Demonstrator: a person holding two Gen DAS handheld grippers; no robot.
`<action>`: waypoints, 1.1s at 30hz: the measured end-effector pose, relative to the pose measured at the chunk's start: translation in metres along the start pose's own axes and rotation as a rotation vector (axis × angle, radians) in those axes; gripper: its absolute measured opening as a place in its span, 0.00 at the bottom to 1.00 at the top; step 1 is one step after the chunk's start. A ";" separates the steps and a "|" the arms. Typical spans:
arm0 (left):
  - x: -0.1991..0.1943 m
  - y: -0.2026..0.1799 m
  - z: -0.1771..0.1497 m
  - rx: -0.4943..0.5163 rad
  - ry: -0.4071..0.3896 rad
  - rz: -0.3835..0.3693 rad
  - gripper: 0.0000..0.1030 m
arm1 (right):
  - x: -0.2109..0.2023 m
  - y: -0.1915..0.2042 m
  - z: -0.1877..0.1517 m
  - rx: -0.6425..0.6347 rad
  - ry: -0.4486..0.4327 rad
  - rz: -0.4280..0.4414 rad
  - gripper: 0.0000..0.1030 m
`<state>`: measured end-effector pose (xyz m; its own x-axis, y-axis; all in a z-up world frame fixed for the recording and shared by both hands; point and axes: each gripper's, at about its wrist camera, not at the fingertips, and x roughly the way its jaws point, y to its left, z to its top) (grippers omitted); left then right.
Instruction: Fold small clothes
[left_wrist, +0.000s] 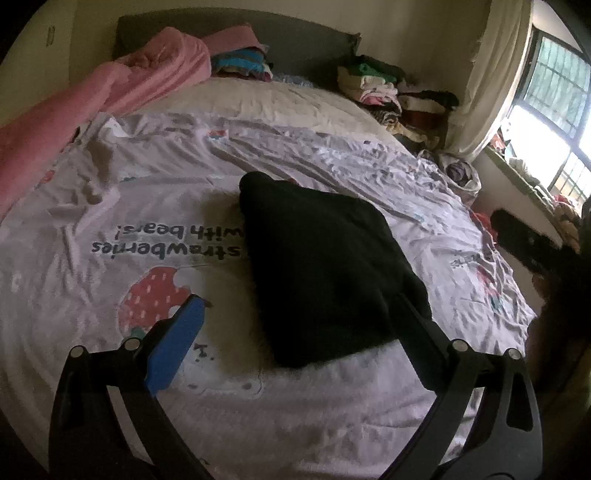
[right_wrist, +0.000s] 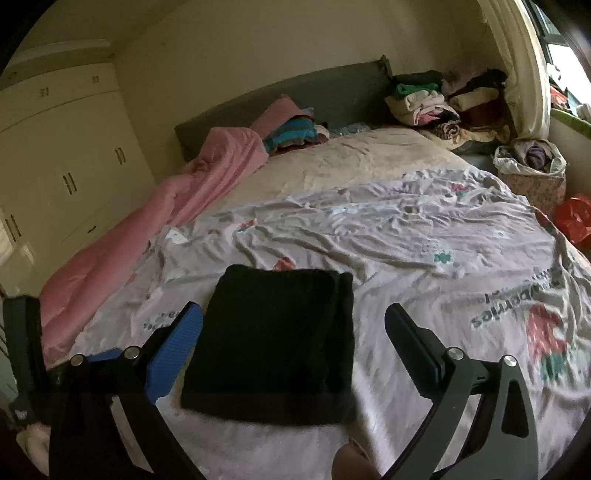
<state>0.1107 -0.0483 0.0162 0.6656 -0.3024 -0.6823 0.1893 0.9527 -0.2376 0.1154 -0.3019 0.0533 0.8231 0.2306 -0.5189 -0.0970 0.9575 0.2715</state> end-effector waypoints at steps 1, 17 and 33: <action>-0.005 0.001 -0.002 0.004 -0.008 0.005 0.91 | -0.004 0.002 -0.004 -0.002 -0.004 0.002 0.96; -0.046 0.011 -0.037 0.048 -0.072 0.021 0.91 | -0.072 0.043 -0.064 -0.150 -0.117 -0.093 0.96; -0.039 0.043 -0.110 0.031 -0.044 0.051 0.91 | -0.065 0.059 -0.145 -0.141 -0.084 -0.183 0.96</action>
<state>0.0134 0.0013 -0.0436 0.7059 -0.2523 -0.6618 0.1757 0.9676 -0.1815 -0.0252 -0.2356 -0.0150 0.8775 0.0415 -0.4778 -0.0145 0.9981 0.0600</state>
